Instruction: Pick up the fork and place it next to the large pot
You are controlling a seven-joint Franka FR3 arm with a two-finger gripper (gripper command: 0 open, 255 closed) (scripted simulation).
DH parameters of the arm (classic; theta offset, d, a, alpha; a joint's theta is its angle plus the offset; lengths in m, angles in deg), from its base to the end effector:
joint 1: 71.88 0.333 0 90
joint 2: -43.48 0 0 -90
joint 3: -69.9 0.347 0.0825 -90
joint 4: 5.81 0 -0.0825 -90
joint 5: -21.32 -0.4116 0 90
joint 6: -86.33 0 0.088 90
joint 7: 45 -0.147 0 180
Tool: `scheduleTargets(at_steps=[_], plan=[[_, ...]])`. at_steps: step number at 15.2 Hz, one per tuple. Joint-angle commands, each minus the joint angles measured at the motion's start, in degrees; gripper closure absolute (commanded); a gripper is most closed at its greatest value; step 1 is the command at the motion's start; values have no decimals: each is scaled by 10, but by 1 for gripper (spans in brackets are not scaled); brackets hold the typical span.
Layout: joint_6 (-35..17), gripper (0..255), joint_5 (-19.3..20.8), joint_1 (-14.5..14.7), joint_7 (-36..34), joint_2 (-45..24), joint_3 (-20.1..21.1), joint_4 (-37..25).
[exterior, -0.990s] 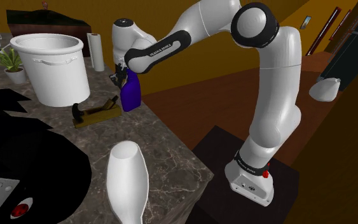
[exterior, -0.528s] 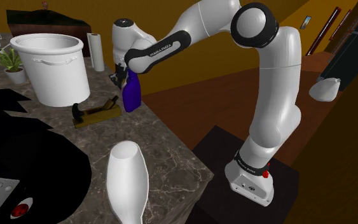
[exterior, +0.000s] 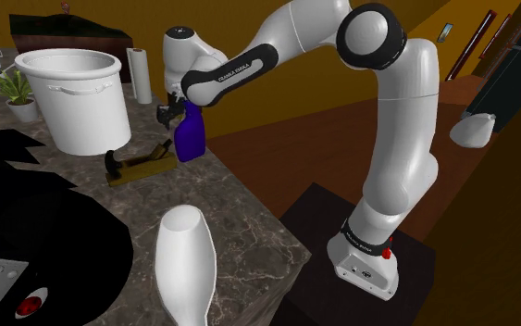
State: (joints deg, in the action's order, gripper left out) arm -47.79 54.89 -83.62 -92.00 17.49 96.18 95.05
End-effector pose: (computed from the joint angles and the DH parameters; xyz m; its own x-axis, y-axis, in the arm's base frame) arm 0.7049 0.1286 0.3242 0.9246 -0.2242 0.3079 -0.2625 -0.9609 0.0885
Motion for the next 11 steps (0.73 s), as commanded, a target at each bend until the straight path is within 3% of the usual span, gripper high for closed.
scheduleTargets(at_steps=[1,3,11], plan=[[19,0,-16,-4,9,20,9,10],[39,0,-33,-9,19,44,19,11],[39,0,-33,-8,19,44,19,11]])
